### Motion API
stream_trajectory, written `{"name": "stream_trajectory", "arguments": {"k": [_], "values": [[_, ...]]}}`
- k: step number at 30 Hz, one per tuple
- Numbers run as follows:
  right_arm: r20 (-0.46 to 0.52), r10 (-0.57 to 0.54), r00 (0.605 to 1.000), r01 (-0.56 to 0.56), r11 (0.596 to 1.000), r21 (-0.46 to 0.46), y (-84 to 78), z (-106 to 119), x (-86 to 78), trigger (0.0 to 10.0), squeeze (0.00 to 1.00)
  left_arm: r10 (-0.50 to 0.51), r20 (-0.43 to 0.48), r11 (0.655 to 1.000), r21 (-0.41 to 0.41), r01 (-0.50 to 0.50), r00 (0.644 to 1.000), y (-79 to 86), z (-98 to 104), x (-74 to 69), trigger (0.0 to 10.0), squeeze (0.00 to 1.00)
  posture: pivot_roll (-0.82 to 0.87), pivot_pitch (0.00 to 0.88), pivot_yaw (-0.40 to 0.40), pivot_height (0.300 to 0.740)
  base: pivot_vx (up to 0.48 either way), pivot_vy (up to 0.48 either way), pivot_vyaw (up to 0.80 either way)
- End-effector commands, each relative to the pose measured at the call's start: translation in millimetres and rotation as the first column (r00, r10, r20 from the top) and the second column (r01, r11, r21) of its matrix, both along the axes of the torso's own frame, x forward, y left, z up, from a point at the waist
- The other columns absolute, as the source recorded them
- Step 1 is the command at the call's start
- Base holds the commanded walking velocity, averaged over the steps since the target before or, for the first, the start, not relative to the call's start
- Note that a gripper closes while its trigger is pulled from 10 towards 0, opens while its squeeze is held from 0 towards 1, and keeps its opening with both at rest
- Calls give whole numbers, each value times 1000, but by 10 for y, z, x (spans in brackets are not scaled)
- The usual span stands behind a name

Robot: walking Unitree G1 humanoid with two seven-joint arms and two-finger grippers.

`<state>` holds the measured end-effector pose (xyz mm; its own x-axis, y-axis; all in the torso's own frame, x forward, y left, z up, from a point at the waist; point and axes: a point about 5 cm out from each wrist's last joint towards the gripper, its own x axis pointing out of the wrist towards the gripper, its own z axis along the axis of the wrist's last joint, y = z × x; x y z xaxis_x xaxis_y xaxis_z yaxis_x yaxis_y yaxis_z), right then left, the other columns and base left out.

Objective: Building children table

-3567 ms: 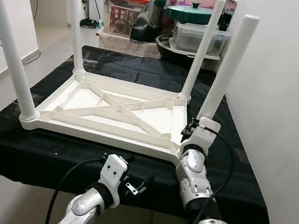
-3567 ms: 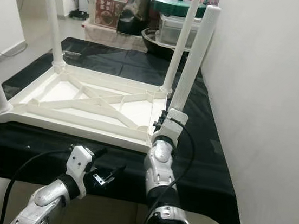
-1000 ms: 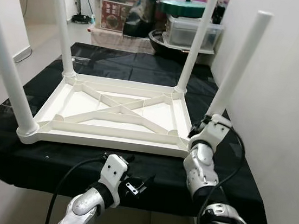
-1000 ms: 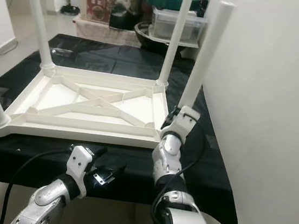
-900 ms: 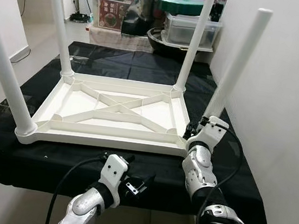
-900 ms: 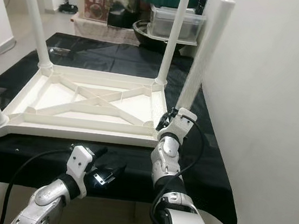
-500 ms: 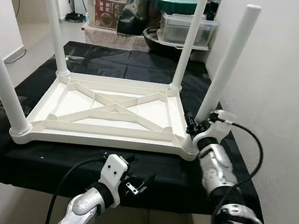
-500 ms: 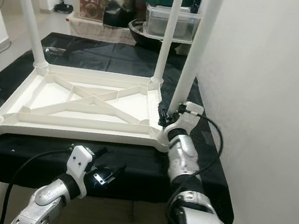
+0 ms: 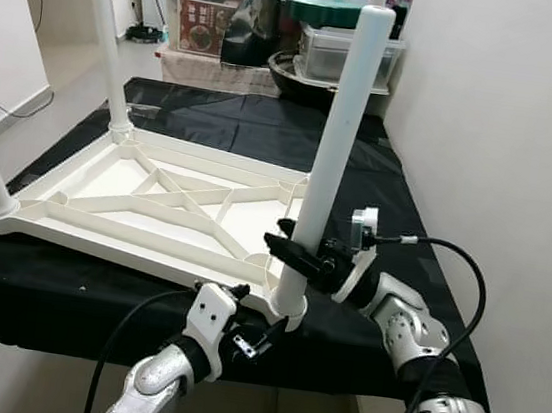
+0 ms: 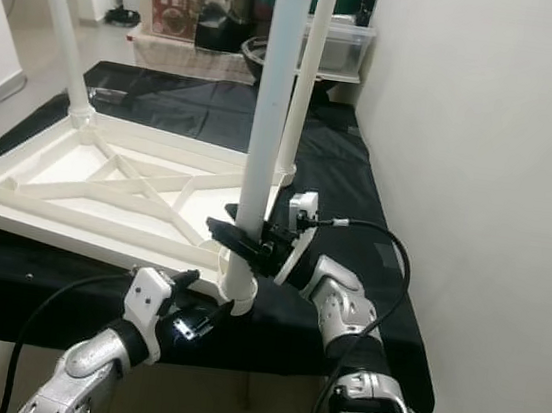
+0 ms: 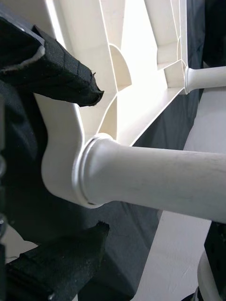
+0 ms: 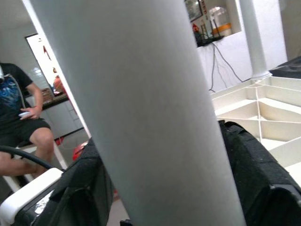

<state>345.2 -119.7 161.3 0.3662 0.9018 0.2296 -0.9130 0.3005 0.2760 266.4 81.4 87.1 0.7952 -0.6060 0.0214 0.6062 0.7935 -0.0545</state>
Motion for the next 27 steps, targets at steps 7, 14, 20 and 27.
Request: {"name": "stream_trajectory", "arguments": {"k": [7, 14, 20, 27], "values": [[-4, -278, 961, 273, 948, -160, -13, -106, 188, 0, 0, -6, -9, 1000, 14, 6, 1000, -2, -16, -13, 10000, 0, 71, 0, -58, 740, 0, 0, 0], [-47, -714, 698, 682, 684, -258, -496, -121, 397, 0, 0, -7, -10, 1000, 13, 7, 1000, 3, -17, -15, 10000, 0, 67, 0, -52, 740, 0, 0, 0], [-54, -973, 225, 890, 227, -396, -1133, -170, 395, 0, 0, -8, -10, 1000, 13, 8, 1000, 3, -14, -12, 10000, 0, 67, 0, -55, 740, 0, 0, 0], [-34, -980, -194, 891, -162, -424, -1535, -110, 302, 0, 0, -9, -10, 1000, 16, 9, 1000, -1, -13, -9, 10000, 0, 68, 0, -55, 740, 0, 0, 0]]}}
